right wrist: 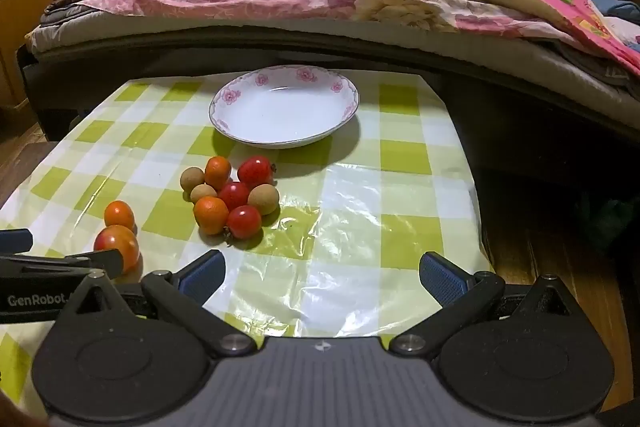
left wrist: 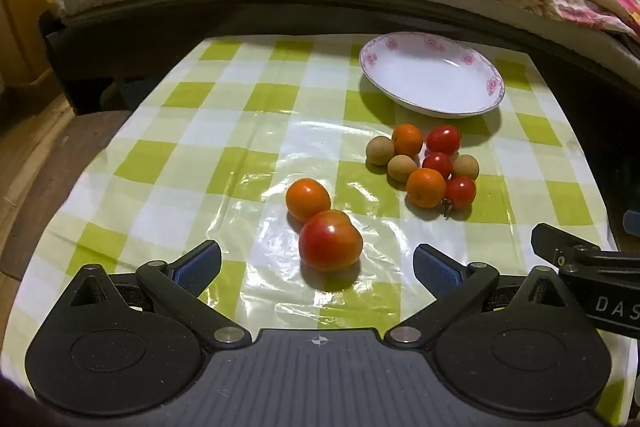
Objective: Organize fruits
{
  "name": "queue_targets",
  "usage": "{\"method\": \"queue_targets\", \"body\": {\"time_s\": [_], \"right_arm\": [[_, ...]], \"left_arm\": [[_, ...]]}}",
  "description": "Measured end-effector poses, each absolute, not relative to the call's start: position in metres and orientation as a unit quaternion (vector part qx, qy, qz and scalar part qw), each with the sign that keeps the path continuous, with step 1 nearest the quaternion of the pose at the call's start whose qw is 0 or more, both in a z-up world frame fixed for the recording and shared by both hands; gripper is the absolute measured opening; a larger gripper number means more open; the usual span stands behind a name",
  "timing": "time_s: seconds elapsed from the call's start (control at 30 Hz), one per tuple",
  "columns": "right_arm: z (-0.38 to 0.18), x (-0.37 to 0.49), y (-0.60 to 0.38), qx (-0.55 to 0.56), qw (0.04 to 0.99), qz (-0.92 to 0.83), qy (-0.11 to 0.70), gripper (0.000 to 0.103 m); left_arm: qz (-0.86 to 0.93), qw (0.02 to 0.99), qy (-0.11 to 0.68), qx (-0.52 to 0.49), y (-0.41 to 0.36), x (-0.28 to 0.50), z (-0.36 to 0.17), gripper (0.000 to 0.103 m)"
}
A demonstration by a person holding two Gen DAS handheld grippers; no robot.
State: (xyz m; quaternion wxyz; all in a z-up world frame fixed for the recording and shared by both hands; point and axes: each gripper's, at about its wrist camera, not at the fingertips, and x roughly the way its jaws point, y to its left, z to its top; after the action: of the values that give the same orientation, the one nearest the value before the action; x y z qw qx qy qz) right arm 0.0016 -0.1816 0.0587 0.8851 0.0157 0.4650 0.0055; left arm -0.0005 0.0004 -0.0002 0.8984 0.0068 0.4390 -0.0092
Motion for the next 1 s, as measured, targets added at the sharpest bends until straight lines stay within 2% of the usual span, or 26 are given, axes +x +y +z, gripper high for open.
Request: {"method": "queue_targets", "body": {"time_s": [1.0], "right_arm": [[0.0547, 0.0022, -0.1777, 0.003, 0.883, 0.006, 0.468, 0.103]], "left_arm": [[0.000, 0.895, 0.445, 0.002, 0.0015, -0.0005, -0.0068, 0.103]]}}
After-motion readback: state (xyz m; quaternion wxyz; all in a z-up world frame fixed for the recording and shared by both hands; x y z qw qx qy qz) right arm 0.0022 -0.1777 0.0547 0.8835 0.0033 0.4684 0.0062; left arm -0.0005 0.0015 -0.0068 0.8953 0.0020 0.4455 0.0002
